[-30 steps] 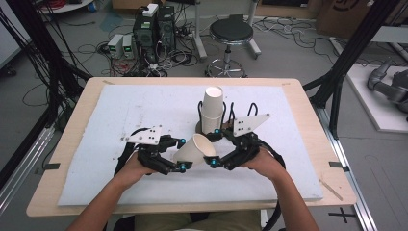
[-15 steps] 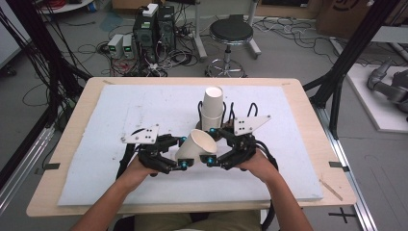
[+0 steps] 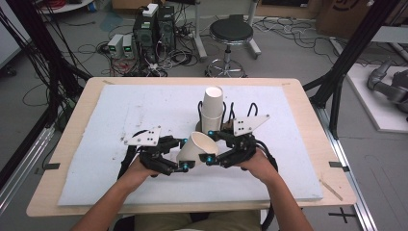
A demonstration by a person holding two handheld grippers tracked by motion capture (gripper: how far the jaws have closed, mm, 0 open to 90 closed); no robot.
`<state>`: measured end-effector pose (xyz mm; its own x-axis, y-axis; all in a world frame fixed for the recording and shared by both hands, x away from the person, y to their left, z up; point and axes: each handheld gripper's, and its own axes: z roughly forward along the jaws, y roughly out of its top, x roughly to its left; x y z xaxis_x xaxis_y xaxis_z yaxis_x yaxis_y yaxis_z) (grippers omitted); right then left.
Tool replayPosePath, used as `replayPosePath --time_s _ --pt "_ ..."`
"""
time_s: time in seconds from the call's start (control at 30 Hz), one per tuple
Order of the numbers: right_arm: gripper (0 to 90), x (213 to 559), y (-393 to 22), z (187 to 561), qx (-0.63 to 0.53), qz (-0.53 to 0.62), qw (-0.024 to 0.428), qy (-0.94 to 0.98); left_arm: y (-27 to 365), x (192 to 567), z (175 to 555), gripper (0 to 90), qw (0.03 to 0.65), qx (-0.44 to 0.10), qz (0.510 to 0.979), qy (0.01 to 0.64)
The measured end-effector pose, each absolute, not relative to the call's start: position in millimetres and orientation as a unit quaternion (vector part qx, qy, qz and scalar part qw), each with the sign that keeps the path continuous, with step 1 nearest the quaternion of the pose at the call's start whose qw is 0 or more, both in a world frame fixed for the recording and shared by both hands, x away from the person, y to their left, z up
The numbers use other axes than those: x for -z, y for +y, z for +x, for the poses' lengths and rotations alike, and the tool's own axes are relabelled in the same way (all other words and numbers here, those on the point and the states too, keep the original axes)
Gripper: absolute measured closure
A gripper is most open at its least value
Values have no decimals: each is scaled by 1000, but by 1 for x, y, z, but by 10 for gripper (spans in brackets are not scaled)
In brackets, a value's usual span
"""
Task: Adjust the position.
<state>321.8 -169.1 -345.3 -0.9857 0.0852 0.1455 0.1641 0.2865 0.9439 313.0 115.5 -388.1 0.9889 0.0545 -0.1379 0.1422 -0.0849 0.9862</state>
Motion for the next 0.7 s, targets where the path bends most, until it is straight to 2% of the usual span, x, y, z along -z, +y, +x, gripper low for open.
replayPosePath --time_s 0.13,0.23,0.5,0.7 --pt "349 345 -169 322 581 -78 37 -809 112 387 312 363 649 22 756 78" --pt "348 343 -168 322 563 -75 22 -823 108 384 311 178 610 -1 787 93" --pt "335 331 -158 320 480 -69 -29 -874 108 379 309 175 583 -40 808 78" --pt "325 328 -145 317 452 -52 -35 -890 104 381 307 176 578 -43 812 68"
